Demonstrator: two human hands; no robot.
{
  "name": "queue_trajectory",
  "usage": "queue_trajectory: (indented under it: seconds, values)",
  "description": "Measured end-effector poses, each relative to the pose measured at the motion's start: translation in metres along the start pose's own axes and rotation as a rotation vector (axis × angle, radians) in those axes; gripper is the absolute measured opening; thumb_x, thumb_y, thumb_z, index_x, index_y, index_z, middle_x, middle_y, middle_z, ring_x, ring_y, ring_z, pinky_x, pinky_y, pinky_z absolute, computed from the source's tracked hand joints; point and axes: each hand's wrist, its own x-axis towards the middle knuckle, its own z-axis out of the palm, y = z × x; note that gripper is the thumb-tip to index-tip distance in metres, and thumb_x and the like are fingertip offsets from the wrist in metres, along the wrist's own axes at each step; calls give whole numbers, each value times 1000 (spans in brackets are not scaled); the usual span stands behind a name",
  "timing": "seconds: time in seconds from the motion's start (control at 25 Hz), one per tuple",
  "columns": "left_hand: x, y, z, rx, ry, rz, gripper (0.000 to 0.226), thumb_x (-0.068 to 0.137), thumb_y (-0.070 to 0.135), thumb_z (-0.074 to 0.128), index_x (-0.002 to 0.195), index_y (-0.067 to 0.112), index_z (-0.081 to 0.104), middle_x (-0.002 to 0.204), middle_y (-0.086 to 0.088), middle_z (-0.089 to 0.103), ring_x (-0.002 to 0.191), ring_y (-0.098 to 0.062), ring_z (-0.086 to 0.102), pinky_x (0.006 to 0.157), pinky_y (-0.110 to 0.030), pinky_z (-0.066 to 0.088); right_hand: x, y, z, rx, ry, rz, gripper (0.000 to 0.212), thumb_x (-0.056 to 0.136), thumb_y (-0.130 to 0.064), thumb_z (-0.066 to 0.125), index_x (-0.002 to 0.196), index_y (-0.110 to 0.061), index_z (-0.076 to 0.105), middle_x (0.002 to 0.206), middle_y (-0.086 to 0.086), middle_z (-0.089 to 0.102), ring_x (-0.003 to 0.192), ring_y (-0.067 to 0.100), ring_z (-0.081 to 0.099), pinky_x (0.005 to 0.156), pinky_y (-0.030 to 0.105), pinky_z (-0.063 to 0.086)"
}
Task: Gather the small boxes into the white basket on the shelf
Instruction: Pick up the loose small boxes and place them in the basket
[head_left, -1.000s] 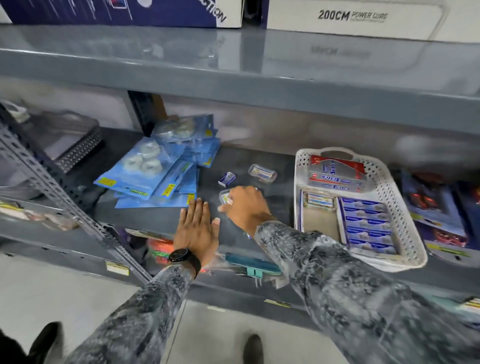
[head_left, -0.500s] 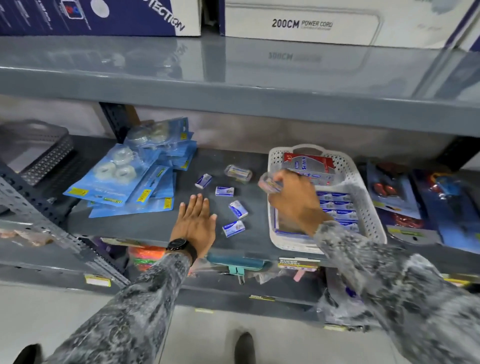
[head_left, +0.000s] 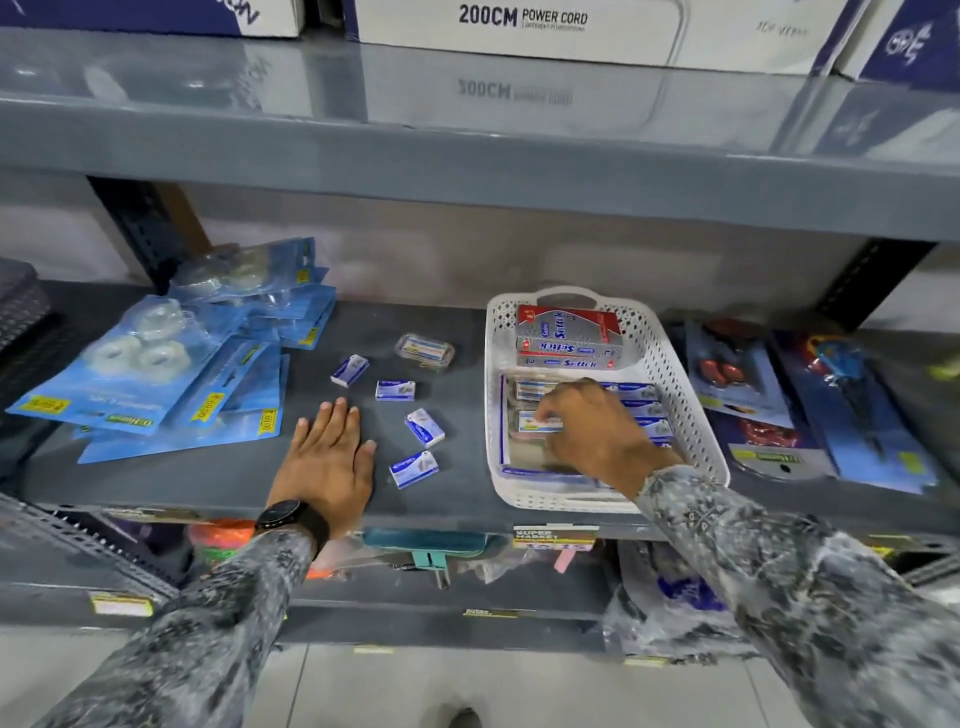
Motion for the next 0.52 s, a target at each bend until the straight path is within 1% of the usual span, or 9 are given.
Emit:
queue_trajectory:
  seconds: [0.08,0.12,0.2,0.28,0.32,0.36,0.44,0.52]
  values:
    - [0,1,0,1,-5,2,82,90,51,0,157,8,22,168,-8,13,157,-23,7,127,-41,2,0,1,4,4,1,16,42,81,-11,72,118,-29,70,130,4,64,120,26,58,104,38,48]
    - [1,1,0,2,-8,1,82,91,50,0,157,8,21,168,-8,12,157,-23,7,127,-41,1,0,0,4,45,23,23,38,80,-14,73,114,-29,73,127,2,67,117,24,61,103,37,50]
    - [0,3,0,7,-9,-7,78,93,49,2,158,9,18,169,-7,10,157,-22,4,127,-41,0,6,-13,-3,194,153,21,26,82,-17,70,106,-26,77,120,-1,72,109,22,66,103,35,51]
    - [0,2,0,9,-7,-12,76,94,48,4,158,10,17,169,-6,8,157,-21,2,127,-40,-1,25,-45,-9,307,307,-39,26,87,-12,65,108,-22,77,121,0,74,108,22,69,103,35,52]
    - [0,3,-1,9,-4,-5,75,94,47,5,158,10,17,169,-6,9,157,-21,3,127,-40,-1,38,-61,-10,323,334,-78,29,88,-11,63,111,-22,76,121,1,74,109,23,68,101,36,52]
    - [0,3,-1,5,3,0,75,94,47,5,158,10,18,169,-7,9,157,-21,3,127,-40,0,52,-79,-9,299,322,-124,31,87,-9,62,113,-21,75,119,3,74,108,25,68,97,36,53]
    - [0,3,-2,-4,14,7,76,94,47,4,158,9,19,169,-7,10,157,-22,5,127,-40,0,80,-109,-1,178,224,-204,37,86,-6,62,117,-22,72,119,6,72,107,29,67,90,35,53]
    - [-2,3,-1,5,24,10,80,91,48,-1,158,9,19,169,-7,11,157,-21,5,127,-40,0,103,-127,12,101,98,-236,45,84,-5,63,123,-25,70,126,7,69,113,31,65,92,34,52]
